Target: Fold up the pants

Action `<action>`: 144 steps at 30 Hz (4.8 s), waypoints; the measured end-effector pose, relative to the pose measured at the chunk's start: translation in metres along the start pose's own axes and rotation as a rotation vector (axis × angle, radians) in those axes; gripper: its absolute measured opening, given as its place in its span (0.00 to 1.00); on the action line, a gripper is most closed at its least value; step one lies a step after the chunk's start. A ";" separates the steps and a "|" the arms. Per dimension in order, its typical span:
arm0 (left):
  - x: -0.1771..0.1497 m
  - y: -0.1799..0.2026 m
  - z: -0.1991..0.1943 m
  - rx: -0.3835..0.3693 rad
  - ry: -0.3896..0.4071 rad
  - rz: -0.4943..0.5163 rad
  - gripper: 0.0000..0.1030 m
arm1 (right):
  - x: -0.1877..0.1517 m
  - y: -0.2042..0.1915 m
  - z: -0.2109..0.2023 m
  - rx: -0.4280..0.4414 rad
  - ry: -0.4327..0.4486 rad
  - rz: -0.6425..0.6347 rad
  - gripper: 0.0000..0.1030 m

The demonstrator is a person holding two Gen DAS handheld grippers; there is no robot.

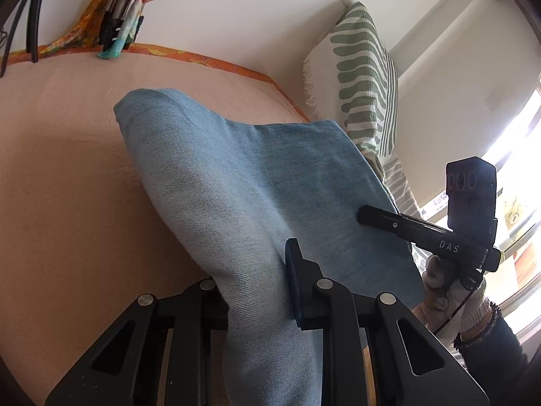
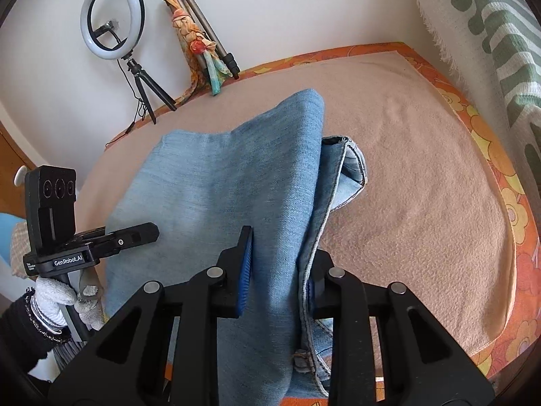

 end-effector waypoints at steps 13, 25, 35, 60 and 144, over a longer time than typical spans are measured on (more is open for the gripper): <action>0.052 0.022 0.001 -0.025 0.028 0.082 0.19 | 0.054 -0.015 -0.023 -0.029 0.086 -0.080 0.25; 0.145 0.017 0.046 -0.003 0.066 0.139 0.19 | 0.146 0.024 -0.001 -0.057 0.174 -0.059 0.25; 0.204 -0.016 0.104 0.046 0.091 0.124 0.19 | 0.215 0.063 0.059 -0.091 0.197 -0.078 0.25; 0.208 -0.070 0.177 0.144 -0.018 0.111 0.28 | 0.222 0.121 0.166 -0.268 0.036 -0.039 0.36; 0.015 0.026 -0.169 0.477 0.383 0.348 1.00 | -0.008 -0.131 -0.142 -0.523 0.500 -0.056 1.00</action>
Point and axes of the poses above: each gripper's, at about its wrist camera, not at the fingertips, and z roughly the way its jaws point, y to its right, x to its top, the point moved 9 cm from there along z, roughly the way its jaws point, and after that the axes turned 3 degrees about y, right-handed, at the moved point
